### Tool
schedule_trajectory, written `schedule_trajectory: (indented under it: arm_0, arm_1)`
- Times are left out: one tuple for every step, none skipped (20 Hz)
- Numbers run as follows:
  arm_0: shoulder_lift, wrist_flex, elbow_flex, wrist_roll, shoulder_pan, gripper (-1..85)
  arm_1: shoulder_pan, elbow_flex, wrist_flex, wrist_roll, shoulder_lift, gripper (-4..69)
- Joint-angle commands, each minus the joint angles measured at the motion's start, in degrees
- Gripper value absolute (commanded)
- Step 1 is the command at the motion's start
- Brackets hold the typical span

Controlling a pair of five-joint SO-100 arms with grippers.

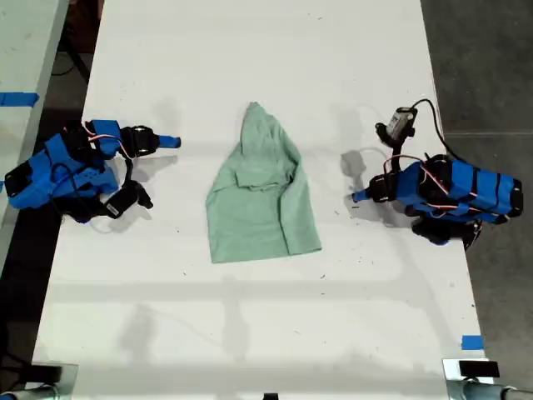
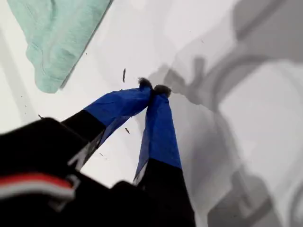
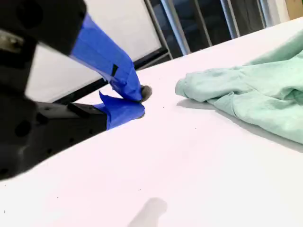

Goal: Fold t shirt

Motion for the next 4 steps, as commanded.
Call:
schedule_trajectory:
  arm_0:
    - [0.4,-0.5,1.1,-1.1,0.6,-0.3]
    - [0.4,-0.5,1.1,-1.1,0.6,-0.3]
    - [0.4,-0.5,1.1,-1.1,0.6,-0.3]
    - [0.4,-0.5,1.1,-1.1,0.6,-0.3]
  arm_1:
    - [-1.1,2.7,-0.4,0.6,0.5,1.4]
    - [-1.1,2.7,-0.4,0.6,0.5,1.4]
    - [-1.1,2.7,-0.4,0.6,0.5,1.4]
    - [-1.1,2.7,-0.4,0.6,0.5,1.4]
